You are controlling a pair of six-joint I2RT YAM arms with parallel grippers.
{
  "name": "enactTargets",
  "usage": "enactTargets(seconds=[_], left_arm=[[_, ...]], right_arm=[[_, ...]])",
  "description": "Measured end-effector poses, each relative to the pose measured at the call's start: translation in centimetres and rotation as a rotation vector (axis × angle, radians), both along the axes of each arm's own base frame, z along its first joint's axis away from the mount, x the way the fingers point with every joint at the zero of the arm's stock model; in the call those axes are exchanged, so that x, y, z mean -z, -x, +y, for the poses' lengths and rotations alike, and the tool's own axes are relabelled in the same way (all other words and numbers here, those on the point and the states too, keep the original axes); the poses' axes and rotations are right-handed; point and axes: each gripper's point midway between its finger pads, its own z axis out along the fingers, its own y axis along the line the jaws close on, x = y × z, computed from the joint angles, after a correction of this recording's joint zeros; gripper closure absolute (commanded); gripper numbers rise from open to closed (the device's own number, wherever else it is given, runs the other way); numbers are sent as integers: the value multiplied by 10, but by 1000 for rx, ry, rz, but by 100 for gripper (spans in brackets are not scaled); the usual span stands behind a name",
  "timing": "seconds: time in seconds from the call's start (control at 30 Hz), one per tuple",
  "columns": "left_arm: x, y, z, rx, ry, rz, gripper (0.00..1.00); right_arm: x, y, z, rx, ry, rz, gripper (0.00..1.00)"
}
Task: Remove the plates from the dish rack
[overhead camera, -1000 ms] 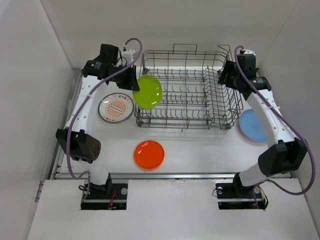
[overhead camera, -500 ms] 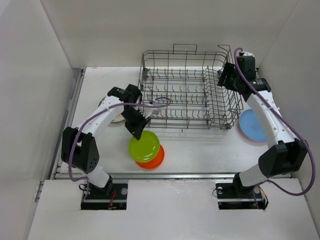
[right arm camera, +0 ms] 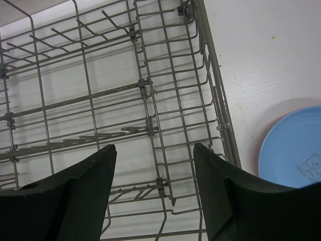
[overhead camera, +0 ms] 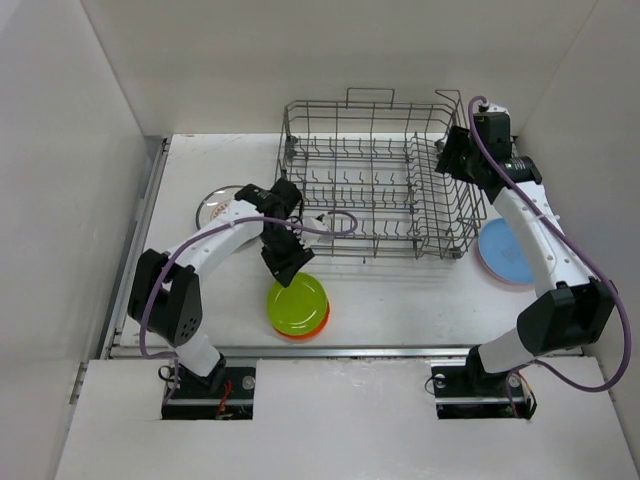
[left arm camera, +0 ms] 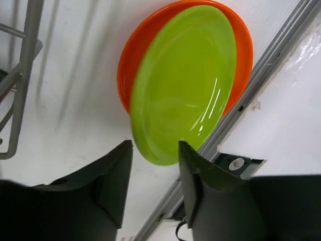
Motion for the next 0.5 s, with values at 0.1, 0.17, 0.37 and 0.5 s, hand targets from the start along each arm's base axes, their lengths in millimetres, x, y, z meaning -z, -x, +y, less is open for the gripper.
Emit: enactTargets(seconds=[0.1,0.17,0.37,0.5], left_arm=[[-1,4,-2,28,-7,5,44],[-3,6,-3,45,-10,5,33],[-21,-3,-5,20,-15,-50,16],[-58,-35,4,-166,3,-209,7]], right_arm=[[1,1,-1,4,4,3,31],[1,1,-1,6,5,4,31],[-4,3,-6,26,20,8,27],[-30,10,-28,124,80,-39,19]])
